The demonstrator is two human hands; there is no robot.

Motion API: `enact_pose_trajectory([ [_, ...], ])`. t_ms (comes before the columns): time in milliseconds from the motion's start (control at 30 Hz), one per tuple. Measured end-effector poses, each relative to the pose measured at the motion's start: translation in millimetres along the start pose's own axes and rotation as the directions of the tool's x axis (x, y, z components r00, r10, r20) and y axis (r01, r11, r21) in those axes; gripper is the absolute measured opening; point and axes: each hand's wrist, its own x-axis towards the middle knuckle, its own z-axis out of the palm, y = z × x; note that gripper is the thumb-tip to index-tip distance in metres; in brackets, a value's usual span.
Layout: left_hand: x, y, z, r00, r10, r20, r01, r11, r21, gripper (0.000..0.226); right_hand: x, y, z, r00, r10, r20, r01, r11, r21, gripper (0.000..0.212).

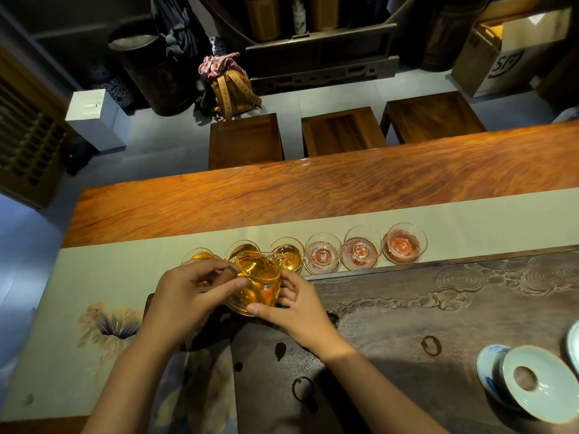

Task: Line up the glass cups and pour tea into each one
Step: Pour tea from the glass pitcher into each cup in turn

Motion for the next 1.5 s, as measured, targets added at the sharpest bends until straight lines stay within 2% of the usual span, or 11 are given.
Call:
enact_pose_trajectory([
  [467,0.6,2.8,-2.9,1.0,-0.001,-0.003,0.001,1.0,0.006,0.021,1.0,4.1,2.2,1.0,-0.001,-0.007,0.001,1.0,0.012,0.072],
  [700,2.3,2.2,-3.7,1.0,-0.003,-0.005,0.003,1.0,0.004,0.02,1.4,4.0,4.1,1.0,-0.003,-0.018,0.004,1.0,0.019,0.066],
  [1500,-0.7,-2.5,-4.6,1.0,-0.008,-0.006,0.007,0.999,-0.051,0.02,-0.2,7.9,5.5,0.999,0.03,-0.021,-0.03,0.999,-0.015,0.074],
])
